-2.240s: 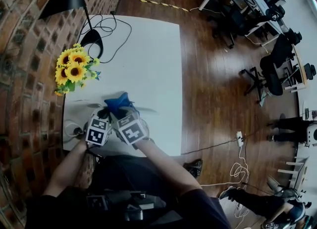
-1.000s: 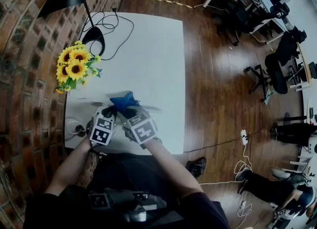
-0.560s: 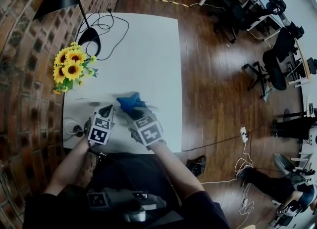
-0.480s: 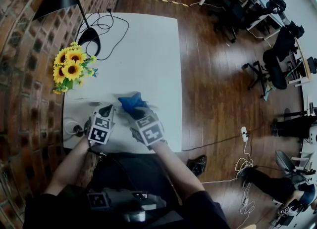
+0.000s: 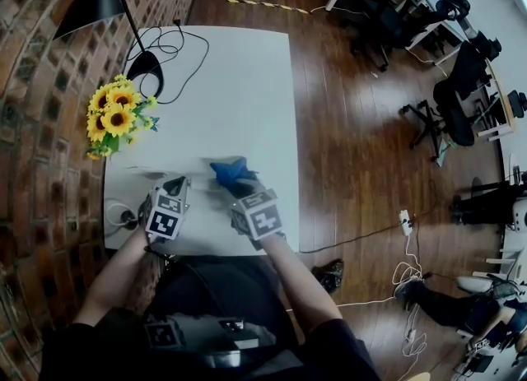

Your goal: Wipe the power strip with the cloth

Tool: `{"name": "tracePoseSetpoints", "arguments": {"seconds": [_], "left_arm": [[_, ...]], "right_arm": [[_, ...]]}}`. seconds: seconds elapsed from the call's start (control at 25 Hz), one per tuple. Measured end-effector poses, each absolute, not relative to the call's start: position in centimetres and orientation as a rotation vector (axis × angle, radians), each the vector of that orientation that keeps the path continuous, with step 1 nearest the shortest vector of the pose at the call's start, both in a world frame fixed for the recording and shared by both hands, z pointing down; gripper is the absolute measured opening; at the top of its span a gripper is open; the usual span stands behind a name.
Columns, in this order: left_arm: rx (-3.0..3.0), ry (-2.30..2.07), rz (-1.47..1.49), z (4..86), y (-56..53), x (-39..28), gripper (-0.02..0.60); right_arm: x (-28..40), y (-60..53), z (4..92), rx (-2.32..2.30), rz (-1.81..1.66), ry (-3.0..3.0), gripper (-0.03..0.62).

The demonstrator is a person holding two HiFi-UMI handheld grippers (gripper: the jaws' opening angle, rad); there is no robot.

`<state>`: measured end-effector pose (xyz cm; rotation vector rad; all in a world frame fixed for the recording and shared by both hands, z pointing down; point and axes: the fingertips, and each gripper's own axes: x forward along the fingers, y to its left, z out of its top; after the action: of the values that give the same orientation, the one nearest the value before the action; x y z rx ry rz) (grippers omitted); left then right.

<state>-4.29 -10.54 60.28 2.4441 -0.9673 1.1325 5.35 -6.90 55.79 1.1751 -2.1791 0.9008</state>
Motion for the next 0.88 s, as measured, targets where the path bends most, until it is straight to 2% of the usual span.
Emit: {"name": "tracePoseSetpoints", "arguments": {"seconds": [0.88], "left_arm": [[2.306,-1.072,1.272,60.9,-10.8,-4.6,0.005]], "right_arm": [[12.7,-5.5,56.5,1.194,0.937,-2.181,0.061]]}}
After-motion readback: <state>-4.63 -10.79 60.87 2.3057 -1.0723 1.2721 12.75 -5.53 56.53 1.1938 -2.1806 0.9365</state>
